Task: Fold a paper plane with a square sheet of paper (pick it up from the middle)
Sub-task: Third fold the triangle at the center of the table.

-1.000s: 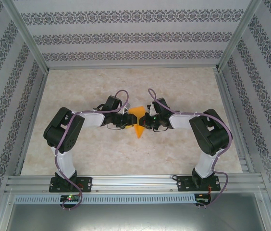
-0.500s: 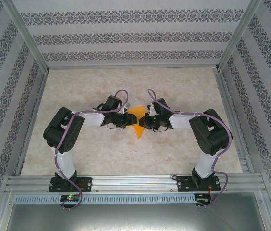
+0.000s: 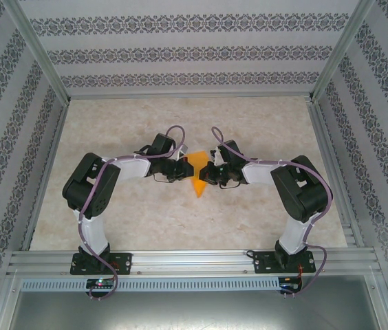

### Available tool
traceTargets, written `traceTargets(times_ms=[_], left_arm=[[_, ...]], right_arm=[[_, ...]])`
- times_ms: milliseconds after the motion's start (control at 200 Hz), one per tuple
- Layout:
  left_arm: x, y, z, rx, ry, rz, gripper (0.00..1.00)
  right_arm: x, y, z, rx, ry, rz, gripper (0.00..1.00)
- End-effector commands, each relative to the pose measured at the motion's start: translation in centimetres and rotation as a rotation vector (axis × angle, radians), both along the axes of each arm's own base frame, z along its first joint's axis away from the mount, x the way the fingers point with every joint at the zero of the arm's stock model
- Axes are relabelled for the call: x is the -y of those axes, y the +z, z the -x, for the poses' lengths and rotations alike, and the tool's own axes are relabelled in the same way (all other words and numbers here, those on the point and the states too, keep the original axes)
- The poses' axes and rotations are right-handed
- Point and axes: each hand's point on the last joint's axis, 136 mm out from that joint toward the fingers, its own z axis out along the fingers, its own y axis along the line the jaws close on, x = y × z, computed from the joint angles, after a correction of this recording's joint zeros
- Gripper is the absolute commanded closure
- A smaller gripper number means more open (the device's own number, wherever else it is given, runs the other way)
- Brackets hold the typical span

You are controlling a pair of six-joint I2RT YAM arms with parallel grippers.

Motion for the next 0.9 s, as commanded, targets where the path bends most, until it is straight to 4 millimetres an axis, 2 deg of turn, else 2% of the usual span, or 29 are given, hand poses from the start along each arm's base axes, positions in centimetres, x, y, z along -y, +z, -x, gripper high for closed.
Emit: traceTargets(times_ms=[0, 215, 430, 894], left_arm=[[-0.1, -0.7, 0.0, -0.001, -0.035, -0.041, 0.94], [-0.2, -1.2, -0.5, 0.0, -0.066, -0.084, 0.93], [0.0, -1.8, -0.9, 0.0, -0.08, -0.096, 0.93], [0.3, -3.0, -1.8, -0.009, -0.107, -0.11, 0.92]], right_arm=[[0.1, 1.2, -0.8, 0.035, -0.003, -0.015, 0.92], [1.2, 2.3, -1.4, 0.075, -0.019, 0.006, 0.85], [1.7, 2.7, -1.8, 0.087, -0.02, 0.009, 0.85], [2.3, 0.9, -1.5, 0.059, 0.0, 0.062, 0.85]])
